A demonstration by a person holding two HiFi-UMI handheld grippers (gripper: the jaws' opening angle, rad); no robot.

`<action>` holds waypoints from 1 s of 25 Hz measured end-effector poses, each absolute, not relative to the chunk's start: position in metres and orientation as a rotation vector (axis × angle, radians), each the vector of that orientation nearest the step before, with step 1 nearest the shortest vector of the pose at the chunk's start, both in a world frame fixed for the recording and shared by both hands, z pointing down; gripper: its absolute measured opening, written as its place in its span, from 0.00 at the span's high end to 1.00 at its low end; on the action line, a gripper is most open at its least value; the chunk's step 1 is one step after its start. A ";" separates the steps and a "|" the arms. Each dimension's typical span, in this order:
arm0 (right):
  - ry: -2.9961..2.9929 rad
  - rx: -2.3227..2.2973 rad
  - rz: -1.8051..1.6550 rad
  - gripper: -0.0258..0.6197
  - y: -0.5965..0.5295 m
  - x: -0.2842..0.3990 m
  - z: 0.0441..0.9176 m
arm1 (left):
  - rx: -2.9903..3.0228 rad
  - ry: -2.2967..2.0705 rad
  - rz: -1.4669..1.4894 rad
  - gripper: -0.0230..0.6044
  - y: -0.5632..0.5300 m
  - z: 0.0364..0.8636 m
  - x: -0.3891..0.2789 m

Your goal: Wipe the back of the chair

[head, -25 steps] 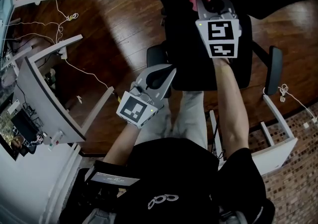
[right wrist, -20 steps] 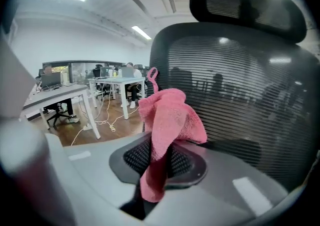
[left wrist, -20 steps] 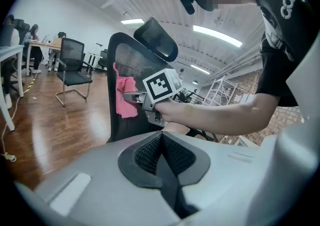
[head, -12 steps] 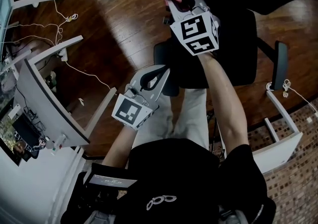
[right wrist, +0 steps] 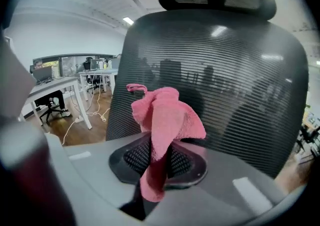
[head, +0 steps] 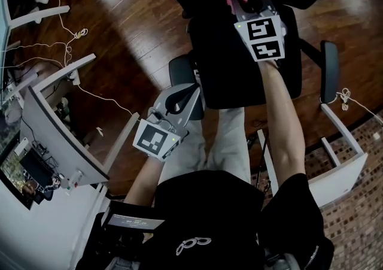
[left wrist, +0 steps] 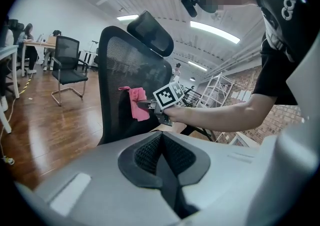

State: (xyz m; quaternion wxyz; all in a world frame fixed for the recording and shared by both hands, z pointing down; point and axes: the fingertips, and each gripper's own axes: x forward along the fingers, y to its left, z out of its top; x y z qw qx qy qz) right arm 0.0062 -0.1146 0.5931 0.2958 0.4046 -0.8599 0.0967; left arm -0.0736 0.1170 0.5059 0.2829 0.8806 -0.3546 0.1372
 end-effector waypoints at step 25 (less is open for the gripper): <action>-1.941 1.492 0.418 0.88 -0.158 0.241 0.638 | 2.338 -0.925 0.405 0.98 0.086 0.514 -0.001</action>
